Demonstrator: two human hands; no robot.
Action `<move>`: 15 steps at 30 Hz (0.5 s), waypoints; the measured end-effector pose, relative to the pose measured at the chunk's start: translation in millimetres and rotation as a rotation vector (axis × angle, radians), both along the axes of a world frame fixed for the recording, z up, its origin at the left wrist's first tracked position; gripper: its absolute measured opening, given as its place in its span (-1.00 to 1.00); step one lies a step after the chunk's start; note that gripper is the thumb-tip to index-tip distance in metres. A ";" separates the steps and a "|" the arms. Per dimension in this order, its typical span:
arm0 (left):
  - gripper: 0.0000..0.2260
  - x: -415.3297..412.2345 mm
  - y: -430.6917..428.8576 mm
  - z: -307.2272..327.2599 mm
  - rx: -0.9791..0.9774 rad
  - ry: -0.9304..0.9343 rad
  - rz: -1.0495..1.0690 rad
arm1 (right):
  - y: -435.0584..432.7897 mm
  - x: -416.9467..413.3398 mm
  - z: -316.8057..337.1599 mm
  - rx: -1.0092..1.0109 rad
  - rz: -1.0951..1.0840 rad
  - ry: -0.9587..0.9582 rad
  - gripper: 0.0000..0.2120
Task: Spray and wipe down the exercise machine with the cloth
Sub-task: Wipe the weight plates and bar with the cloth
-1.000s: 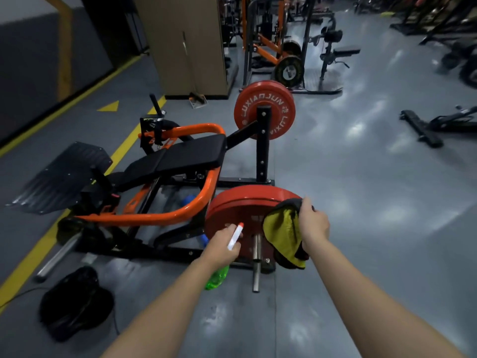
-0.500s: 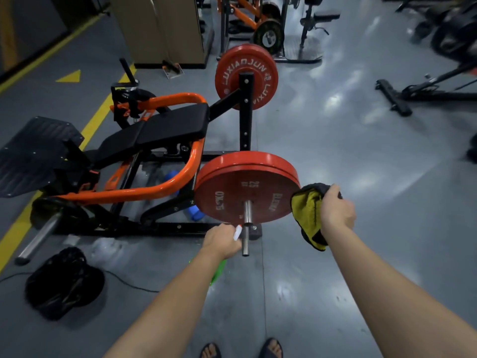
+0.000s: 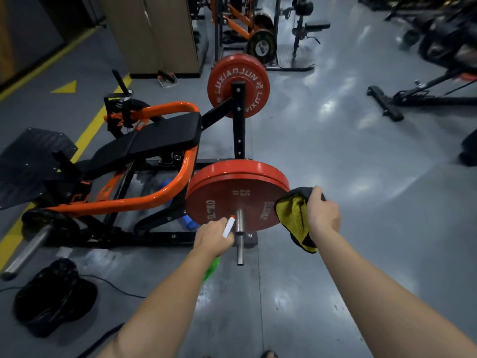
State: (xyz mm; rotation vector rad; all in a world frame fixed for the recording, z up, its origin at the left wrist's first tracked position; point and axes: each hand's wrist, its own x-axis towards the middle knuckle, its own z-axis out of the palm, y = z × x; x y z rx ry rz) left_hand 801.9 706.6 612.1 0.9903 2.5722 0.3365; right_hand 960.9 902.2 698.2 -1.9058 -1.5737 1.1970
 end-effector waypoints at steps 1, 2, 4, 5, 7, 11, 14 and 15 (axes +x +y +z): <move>-0.88 -3.1 1.5 0.8 0.039 -0.034 0.039 | -0.2 -4.7 0.9 0.014 0.026 0.005 -0.49; -0.89 -8.8 2.8 0.9 0.091 -0.087 0.085 | -0.1 -10.5 2.5 0.029 0.057 0.008 -0.50; -0.90 -22.8 -1.0 3.6 0.217 -0.197 0.202 | -3.0 -25.2 7.0 0.062 0.130 0.012 -0.52; -0.89 -31.9 -5.2 5.4 0.283 -0.228 0.266 | -5.6 -34.7 9.1 0.076 0.170 0.014 -0.51; -0.92 -52.7 -14.2 13.8 0.379 -0.228 0.341 | -13.1 -57.4 16.0 0.105 0.244 0.011 -0.49; -0.90 -108.0 -27.0 39.0 0.559 -0.105 0.368 | -26.2 -118.8 25.8 0.183 0.380 0.018 -0.45; -0.91 -165.2 -28.1 53.7 0.654 -0.018 0.426 | -31.6 -171.5 28.7 0.255 0.469 0.025 -0.48; -0.91 -186.8 -26.9 55.7 0.679 -0.008 0.453 | -31.0 -190.6 28.7 0.265 0.494 0.025 -0.48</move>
